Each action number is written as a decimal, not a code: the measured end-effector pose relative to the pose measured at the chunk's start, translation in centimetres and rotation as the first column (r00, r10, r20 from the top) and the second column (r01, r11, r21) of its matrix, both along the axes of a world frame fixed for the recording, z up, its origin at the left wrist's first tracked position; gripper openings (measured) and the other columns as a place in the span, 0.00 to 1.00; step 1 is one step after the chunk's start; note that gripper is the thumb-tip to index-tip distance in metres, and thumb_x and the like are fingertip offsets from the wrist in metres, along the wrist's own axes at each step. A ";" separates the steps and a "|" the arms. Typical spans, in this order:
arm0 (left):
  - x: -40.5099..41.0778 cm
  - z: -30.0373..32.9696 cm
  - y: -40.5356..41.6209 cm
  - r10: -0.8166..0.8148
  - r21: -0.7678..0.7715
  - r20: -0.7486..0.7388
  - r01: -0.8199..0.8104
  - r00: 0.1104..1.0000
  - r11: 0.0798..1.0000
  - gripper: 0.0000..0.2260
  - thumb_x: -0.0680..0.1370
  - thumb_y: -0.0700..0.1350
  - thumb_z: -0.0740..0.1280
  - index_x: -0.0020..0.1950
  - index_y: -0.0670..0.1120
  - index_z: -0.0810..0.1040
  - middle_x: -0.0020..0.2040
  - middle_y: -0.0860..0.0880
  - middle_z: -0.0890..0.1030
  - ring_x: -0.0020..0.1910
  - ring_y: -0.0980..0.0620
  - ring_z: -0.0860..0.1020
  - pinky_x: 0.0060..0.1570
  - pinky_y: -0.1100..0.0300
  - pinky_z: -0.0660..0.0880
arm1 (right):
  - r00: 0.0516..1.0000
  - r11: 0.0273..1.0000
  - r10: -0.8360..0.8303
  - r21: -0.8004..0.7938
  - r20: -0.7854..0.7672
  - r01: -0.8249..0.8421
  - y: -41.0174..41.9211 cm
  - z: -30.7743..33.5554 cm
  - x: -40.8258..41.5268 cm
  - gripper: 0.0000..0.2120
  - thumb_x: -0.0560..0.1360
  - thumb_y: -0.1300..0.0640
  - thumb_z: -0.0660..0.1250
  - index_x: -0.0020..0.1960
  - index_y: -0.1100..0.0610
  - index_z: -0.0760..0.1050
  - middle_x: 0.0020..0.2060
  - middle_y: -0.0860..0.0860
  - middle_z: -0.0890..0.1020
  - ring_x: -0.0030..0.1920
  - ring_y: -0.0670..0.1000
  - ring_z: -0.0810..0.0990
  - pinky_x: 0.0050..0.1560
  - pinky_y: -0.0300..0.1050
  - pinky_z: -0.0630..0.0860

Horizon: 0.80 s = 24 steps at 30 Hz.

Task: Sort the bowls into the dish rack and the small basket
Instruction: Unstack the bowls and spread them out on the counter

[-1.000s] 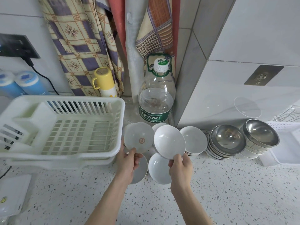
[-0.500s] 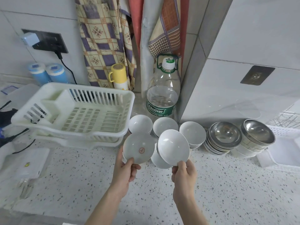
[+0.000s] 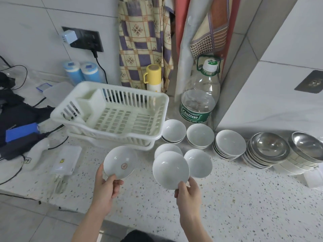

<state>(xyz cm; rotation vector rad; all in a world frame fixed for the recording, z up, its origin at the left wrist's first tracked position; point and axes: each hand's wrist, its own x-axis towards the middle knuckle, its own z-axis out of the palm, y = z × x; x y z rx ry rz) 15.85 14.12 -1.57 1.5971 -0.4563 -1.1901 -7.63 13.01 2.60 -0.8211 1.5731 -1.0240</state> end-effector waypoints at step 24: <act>9.2 -3.1 -3.7 -0.254 0.097 0.055 0.248 0.966 0.964 0.27 0.80 0.36 0.59 0.67 0.68 0.64 0.29 0.44 0.80 0.21 0.55 0.70 0.21 0.62 0.62 | 0.991 0.992 0.012 0.129 -0.130 0.005 -2.0 -6.1 12.7 0.23 0.75 0.66 0.54 0.63 0.46 0.72 0.27 0.52 0.72 0.24 0.43 0.67 0.24 0.35 0.65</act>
